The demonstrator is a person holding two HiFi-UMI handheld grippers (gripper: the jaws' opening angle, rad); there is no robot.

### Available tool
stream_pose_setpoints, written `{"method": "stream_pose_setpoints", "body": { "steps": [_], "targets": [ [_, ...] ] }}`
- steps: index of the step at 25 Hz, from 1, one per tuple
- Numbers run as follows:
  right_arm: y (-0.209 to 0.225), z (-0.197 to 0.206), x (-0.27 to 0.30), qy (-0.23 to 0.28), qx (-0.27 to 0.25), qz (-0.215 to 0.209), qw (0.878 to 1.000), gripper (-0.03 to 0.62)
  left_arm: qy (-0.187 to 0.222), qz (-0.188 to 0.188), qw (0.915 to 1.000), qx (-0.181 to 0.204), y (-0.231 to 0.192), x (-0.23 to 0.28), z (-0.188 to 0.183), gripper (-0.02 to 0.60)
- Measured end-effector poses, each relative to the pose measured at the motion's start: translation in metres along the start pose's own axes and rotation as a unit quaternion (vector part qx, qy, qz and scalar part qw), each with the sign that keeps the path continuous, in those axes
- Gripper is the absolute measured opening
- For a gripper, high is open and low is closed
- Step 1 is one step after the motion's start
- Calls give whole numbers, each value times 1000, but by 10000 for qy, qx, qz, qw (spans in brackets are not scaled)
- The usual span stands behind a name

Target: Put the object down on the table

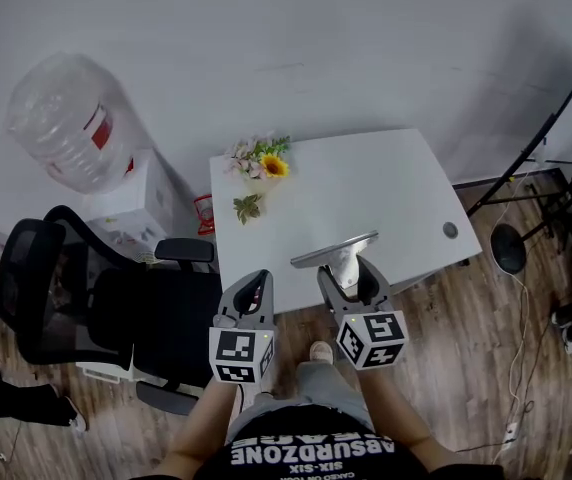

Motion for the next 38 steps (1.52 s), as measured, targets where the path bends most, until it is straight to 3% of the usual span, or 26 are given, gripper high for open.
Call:
{"method": "stream_pose_setpoints", "body": {
  "steps": [15, 26, 38],
  "targets": [
    [70, -26, 57, -174, -88, -404, 9990, 284, -52, -598, 9979, -260, -3, 70, -11, 3],
    [98, -28, 91, -376, -242, -834, 9955, 284, -125, -1215, 9910, -550, -10, 93, 1, 3],
    [96, -13, 118, -616, -226, -909, 9937, 284, -288, -1323, 9882, -715, -33, 101, 14, 3]
  ]
}}
Point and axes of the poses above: the fingertips, and each gripper's own axes: x forward along the fingers, y to its right, z out of its underside, the point moved 5 cm from there along -x, backward along the fingers, and after that the axes turned 4 degrees about -y, right-handed, at the moved point
